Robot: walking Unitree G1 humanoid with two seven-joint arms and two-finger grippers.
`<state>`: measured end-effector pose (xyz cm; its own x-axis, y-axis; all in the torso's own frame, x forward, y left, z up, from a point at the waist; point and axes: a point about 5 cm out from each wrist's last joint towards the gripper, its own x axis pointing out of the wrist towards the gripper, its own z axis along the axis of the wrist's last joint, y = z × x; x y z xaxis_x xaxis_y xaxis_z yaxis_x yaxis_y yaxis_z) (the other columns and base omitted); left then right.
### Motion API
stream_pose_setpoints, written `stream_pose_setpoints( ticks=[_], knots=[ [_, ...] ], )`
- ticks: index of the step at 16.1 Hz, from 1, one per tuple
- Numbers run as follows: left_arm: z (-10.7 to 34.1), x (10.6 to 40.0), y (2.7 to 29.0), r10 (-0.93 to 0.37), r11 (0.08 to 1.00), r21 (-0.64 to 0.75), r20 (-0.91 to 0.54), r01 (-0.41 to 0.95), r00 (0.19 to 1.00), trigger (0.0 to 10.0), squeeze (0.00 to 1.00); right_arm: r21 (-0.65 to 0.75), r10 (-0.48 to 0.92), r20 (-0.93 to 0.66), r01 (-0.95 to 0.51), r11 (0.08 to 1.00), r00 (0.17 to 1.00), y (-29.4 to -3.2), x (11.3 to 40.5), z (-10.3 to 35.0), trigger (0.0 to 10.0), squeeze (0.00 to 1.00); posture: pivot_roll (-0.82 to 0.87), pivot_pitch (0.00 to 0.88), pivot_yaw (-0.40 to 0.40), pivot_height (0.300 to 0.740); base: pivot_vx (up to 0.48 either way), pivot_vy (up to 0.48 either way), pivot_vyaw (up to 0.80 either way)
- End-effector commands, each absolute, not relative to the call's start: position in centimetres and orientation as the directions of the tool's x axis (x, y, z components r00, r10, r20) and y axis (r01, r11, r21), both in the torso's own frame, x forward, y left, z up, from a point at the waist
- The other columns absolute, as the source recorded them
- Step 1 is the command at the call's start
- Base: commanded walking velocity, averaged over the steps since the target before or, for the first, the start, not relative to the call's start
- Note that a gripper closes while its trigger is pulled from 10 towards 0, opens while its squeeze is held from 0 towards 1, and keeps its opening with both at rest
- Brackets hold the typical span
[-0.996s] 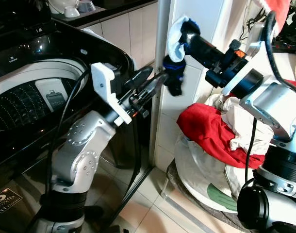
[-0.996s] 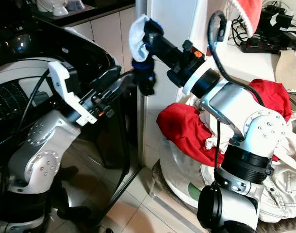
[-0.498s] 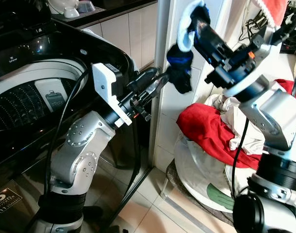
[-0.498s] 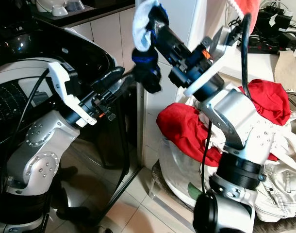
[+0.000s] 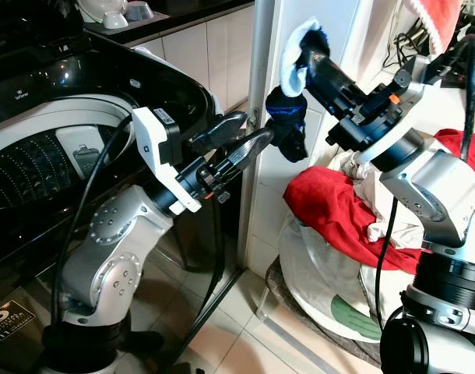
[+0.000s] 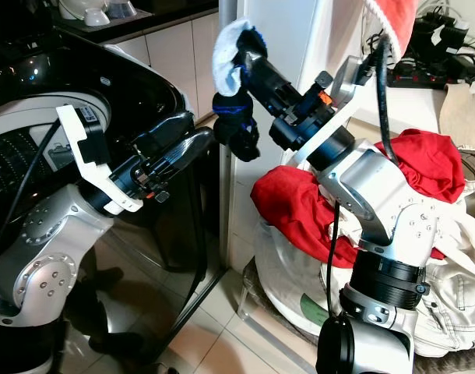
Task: Clothes washing
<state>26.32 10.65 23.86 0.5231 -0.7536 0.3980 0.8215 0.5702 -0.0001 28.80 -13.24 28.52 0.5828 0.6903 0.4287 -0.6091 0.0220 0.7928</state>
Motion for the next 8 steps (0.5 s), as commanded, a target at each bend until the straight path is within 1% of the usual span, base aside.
stream_pose_setpoints(
  ticks=[1,5,7,8],
  knots=[
    [24.1,26.3,10.2,-0.758,0.572,0.026,0.398,0.820,0.516,10.0,1.00,0.804,0.690,0.425,-0.595,0.011,0.586,-13.2,28.7,28.2,0.0,0.00,-0.08,0.000,-0.026,0.740,0.000,0.000,0.00],
    [24.1,26.6,9.6,-0.758,0.565,0.012,0.402,0.825,0.513,10.0,1.00,0.805,0.708,0.406,-0.593,0.023,0.578,-12.5,28.3,28.0,0.0,0.00,-0.08,0.000,-0.018,0.740,0.000,0.000,0.00],
    [24.1,26.9,9.5,-0.745,0.583,0.012,0.407,0.812,0.529,10.0,1.00,0.806,0.716,0.401,-0.592,0.021,0.572,-12.1,28.1,27.9,0.0,0.00,-0.09,0.000,-0.014,0.740,0.000,0.000,0.00],
    [24.1,27.4,9.7,-0.716,0.627,0.017,0.406,0.779,0.568,10.0,1.00,0.807,0.719,0.400,-0.590,0.018,0.568,-11.8,28.0,27.8,0.0,0.00,-0.09,0.000,-0.014,0.740,0.000,0.000,0.00]
  ],
)
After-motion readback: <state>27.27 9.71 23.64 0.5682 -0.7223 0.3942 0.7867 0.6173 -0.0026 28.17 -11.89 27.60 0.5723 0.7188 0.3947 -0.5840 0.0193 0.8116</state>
